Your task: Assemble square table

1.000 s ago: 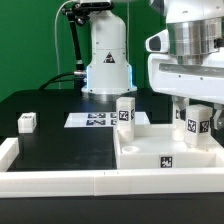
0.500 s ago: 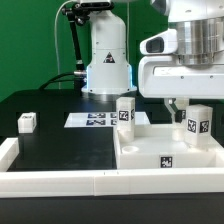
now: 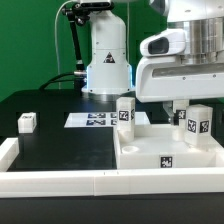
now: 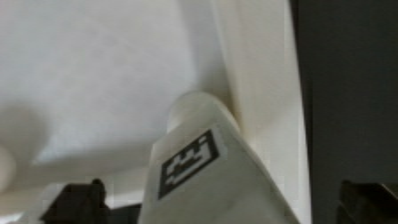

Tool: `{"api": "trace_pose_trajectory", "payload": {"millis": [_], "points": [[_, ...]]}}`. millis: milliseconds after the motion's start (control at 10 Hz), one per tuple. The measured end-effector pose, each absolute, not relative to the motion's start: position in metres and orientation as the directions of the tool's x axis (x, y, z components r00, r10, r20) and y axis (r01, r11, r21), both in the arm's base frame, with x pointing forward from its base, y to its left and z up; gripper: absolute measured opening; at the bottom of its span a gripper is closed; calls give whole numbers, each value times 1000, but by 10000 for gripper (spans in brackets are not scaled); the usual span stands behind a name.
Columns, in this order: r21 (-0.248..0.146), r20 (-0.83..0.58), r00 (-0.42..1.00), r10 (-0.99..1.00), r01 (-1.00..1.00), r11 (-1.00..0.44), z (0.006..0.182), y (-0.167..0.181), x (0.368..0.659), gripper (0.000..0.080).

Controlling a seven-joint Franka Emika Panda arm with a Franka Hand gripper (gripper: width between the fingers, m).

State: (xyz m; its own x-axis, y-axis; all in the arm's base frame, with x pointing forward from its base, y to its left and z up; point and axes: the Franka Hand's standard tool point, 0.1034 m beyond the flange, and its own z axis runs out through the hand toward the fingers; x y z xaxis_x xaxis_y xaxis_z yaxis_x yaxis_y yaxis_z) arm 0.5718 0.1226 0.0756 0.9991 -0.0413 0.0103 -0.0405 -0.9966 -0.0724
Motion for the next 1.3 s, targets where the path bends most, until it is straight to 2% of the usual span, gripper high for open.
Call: {"api": "trace_pose_trajectory", "payload": {"millis": [400,600,700,800,900,1000,1300], "points": [[-48,34,959,281,282,-958,80,122,572,649],[-47,35,949,314,315,-948,79,121,572,649],[-47,35,949,313,315,-948,79,121,572,560],[-47,34,949,313,315,-948,79,121,572,356],[-47,34,949,313,315,-948,79,121,572,356],[-48,34,953,300,302,-952,79,121,572,288],[-53,28,983,183,184,-982,79,121,572,288]]}}
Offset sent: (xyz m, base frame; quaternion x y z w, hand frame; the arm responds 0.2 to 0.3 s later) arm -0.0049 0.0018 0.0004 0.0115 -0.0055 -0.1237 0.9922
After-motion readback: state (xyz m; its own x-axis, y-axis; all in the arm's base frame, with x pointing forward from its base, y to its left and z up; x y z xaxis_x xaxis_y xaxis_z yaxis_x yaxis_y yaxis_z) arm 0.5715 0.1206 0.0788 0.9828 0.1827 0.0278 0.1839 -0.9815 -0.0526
